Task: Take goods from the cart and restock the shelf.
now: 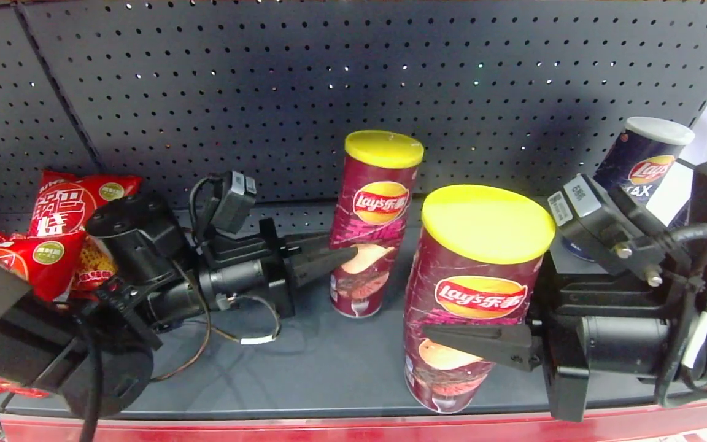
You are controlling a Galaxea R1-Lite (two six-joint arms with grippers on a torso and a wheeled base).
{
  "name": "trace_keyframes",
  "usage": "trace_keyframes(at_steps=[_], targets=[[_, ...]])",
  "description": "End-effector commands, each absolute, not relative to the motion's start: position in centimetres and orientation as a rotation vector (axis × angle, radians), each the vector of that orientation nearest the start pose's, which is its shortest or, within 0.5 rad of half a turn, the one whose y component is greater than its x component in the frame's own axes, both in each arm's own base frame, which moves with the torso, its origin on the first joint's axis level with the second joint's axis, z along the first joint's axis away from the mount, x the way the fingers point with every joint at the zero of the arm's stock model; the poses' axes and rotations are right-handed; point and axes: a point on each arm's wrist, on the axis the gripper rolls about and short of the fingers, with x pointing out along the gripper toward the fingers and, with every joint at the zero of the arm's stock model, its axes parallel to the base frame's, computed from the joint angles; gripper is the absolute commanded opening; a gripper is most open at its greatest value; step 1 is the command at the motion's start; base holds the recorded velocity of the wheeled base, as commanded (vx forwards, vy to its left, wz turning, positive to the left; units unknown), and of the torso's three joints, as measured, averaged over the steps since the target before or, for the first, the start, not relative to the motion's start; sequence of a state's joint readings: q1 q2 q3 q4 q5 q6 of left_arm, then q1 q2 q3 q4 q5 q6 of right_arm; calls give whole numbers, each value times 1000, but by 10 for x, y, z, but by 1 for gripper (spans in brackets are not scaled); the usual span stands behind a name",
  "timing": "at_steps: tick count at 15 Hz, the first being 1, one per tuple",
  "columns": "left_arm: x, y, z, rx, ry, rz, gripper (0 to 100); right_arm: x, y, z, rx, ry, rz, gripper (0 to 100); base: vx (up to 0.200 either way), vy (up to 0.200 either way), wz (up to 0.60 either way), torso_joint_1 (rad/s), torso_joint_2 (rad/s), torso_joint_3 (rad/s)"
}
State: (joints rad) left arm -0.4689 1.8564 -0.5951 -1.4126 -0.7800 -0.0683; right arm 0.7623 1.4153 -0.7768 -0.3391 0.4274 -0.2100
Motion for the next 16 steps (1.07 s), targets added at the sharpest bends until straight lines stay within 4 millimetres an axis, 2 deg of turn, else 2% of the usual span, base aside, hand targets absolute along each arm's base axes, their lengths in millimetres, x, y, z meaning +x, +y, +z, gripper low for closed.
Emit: trace_keyframes(at_steps=[1,4,16], targets=[[228,-137,162,-33,-98,-1257,0,165,169,225,-235,182,1206,0,0,0,0,0,0,0],[215,-131,152,-34,-50,-1247,0,165,168,227,-234,175,1195,0,0,0,0,0,0,0],[203,-124,130,9,21,-1227,0,161,157,232,-228,151,1170,0,0,0,0,0,0,0]])
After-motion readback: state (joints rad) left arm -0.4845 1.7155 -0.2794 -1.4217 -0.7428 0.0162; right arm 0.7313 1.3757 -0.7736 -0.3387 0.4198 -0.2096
